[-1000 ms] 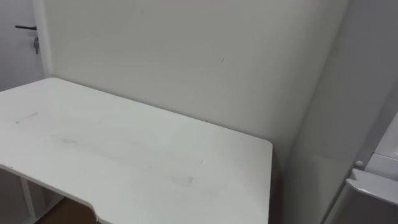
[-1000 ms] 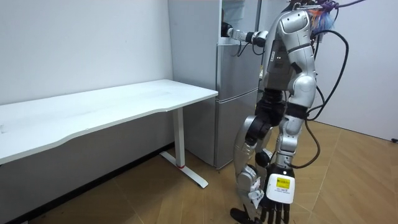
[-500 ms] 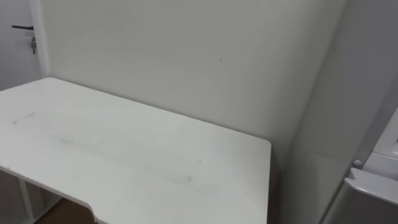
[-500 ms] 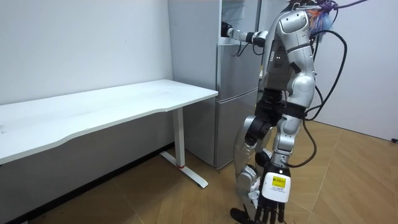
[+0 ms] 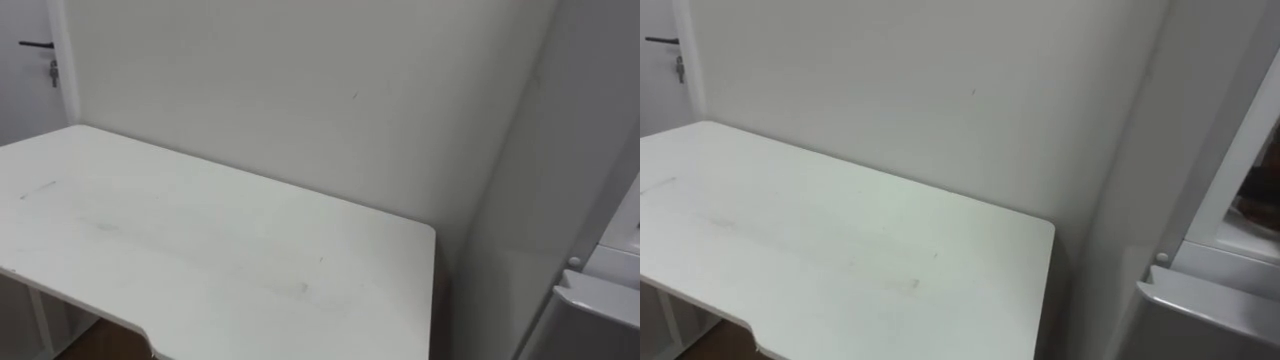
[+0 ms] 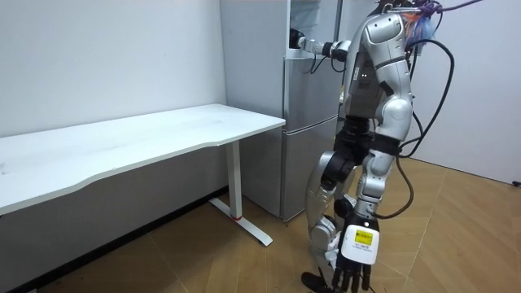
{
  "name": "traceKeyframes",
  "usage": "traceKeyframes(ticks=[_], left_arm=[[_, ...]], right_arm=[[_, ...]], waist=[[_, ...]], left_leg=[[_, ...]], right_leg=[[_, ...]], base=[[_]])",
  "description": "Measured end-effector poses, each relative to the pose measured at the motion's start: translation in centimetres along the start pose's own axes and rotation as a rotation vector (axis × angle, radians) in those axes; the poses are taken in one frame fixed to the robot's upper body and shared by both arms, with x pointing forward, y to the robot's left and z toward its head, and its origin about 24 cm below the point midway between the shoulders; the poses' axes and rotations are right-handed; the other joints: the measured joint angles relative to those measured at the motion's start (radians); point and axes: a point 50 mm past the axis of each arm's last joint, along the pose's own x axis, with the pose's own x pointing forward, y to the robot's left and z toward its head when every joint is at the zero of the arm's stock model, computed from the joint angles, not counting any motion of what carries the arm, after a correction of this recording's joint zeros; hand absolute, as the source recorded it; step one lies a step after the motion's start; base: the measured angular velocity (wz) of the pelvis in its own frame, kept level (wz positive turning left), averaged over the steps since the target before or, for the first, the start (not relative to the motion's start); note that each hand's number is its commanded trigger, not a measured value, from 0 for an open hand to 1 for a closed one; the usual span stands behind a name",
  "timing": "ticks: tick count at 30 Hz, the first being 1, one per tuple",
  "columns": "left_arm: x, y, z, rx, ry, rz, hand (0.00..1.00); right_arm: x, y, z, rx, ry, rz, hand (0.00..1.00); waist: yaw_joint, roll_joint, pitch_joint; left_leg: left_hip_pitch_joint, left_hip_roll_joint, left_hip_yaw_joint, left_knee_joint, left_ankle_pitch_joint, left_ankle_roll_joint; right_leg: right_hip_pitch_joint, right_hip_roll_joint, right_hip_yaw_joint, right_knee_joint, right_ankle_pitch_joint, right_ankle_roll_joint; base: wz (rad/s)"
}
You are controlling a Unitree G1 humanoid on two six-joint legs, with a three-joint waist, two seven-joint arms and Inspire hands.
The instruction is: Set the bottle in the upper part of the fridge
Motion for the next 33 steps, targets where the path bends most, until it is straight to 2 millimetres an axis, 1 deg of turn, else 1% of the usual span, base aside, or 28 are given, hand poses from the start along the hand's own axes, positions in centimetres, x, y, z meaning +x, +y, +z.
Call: traceKeyframes(ticks=[4, 6, 8, 14, 16, 19, 21, 24, 27, 29, 30, 32, 33], left_arm=[[0.0, -0.1, 0.1, -0.001, -0.005, -0.002, 0.0], [0.0, -0.1, 0.2, -0.002, -0.011, 0.0, 0.0], [0.0, -0.1, 0.4, -0.002, -0.018, 0.009, 0.0], [0.0, -0.3, 1.0, -0.005, -0.032, 0.015, 0.0], [0.1, -0.3, 1.0, -0.005, -0.031, 0.016, 0.0], [0.1, -0.3, 1.0, -0.003, -0.031, 0.015, 0.0], [0.0, -0.3, 1.0, 0.03, -0.034, 0.019, 0.0], [0.1, -0.4, 1.2, 0.043, -0.042, 0.018, 0.0], [0.0, -0.5, 1.2, 0.046, -0.042, 0.015, 0.0], [0.0, -0.9, 1.2, 0.041, -0.043, 0.008, 0.0], [0.0, -1.1, 1.2, 0.037, -0.044, 0.002, 0.0], [0.0, -1.2, 1.4, 0.026, -0.048, -0.003, 0.0], [0.0, -1.3, 1.5, 0.026, -0.05, -0.004, 0.0]], right_arm=[[0.0, 0.1, 0.1, 0.005, -0.009, 0.015, 0.0], [0.0, 0.1, 0.1, 0.009, -0.009, 0.021, 0.0], [0.0, 0.2, 0.1, 0.013, -0.004, 0.025, 0.0], [-0.1, 0.7, 0.3, 0.026, 0.001, 0.081, 0.0], [-0.1, 1.0, 0.4, 0.072, 0.014, 0.098, 0.0], [-0.2, 1.1, 0.6, 0.12, 0.021, 0.103, 0.0], [-0.7, 1.2, 0.6, 0.13, 0.012, 0.129, 0.0], [-1.2, 1.7, 0.8, 0.147, 0.005, 0.166, 0.0], [-1.9, 1.9, 1.1, 0.165, -0.008, 0.22, 0.0], [-2.1, 1.8, 1.4, 0.176, -0.019, 0.239, 0.0], [-2.2, 1.7, 1.6, 0.19, -0.026, 0.24, 0.0], [-2.4, 1.1, 2.0, 0.221, -0.037, 0.227, 0.0], [-2.4, 0.7, 2.2, 0.235, -0.045, 0.216, 0.0]], waist=[[-0.005, 0.001, -0.001], [-0.007, 0.004, -0.0036], [-0.01, 0.006, -0.0043], [-0.03, 0.012, -0.0087], [-0.044, 0.017, -0.014], [-0.061, 0.012, -0.0184], [-0.074, 0.009, -0.0206], [-0.087, 0.009, -0.0202], [-0.113, 0.009, -0.0188], [-0.119, 0.008, -0.0193], [-0.133, 0.008, -0.0192], [-0.143, 0.008, -0.0189], [-0.153, 0.007, -0.0186]], left_leg=[[0.003, 0.0, 0.003, -0.002, 0.0, 0.0], [0.016, -0.002, 0.009, -0.016, 0.004, 0.002], [0.037, -0.003, 0.016, -0.032, 0.008, 0.004], [0.062, -0.005, 0.025, -0.051, 0.013, 0.004], [0.07, -0.006, 0.027, -0.064, 0.016, 0.006], [0.08, -0.011, 0.031, -0.086, 0.026, 0.007], [0.089, -0.013, 0.031, -0.101, 0.031, 0.007], [0.1, -0.013, 0.033, -0.11, 0.032, 0.006], [0.11, -0.013, 0.042, -0.119, 0.032, 0.006], [0.108, -0.012, 0.053, -0.124, 0.032, 0.006], [0.102, -0.012, 0.055, -0.124, 0.032, 0.006], [0.097, -0.012, 0.066, -0.124, 0.032, 0.007], [0.097, -0.01, 0.075, -0.124, 0.031, 0.007]], right_leg=[[0.001, -0.001, 0.002, 0.0, 0.0, 0.0], [0.008, -0.004, 0.003, -0.002, 0.0, 0.0], [0.021, -0.007, 0.004, -0.006, 0.0, 0.001], [0.041, -0.008, 0.004, -0.018, 0.0, 0.002], [0.045, -0.01, 0.005, -0.017, -0.001, 0.003], [0.046, -0.014, 0.006, -0.017, -0.002, 0.004], [0.047, -0.016, 0.005, -0.018, -0.003, 0.006], [0.05, -0.015, 0.014, -0.018, -0.004, 0.007], [0.052, -0.016, 0.022, -0.018, -0.006, 0.011], [0.042, -0.016, 0.034, -0.017, -0.006, 0.011], [0.036, -0.016, 0.035, -0.016, -0.006, 0.011], [0.027, -0.017, 0.038, -0.015, -0.006, 0.011], [0.024, -0.016, 0.042, -0.015, -0.006, 0.011]], base=[[-0.01], [-0.02], [0.0], [-0.03], [0.0], [0.0], [0.0], [-0.06], [-0.08], [-0.2], [-0.12], [-0.11], [-0.12]])
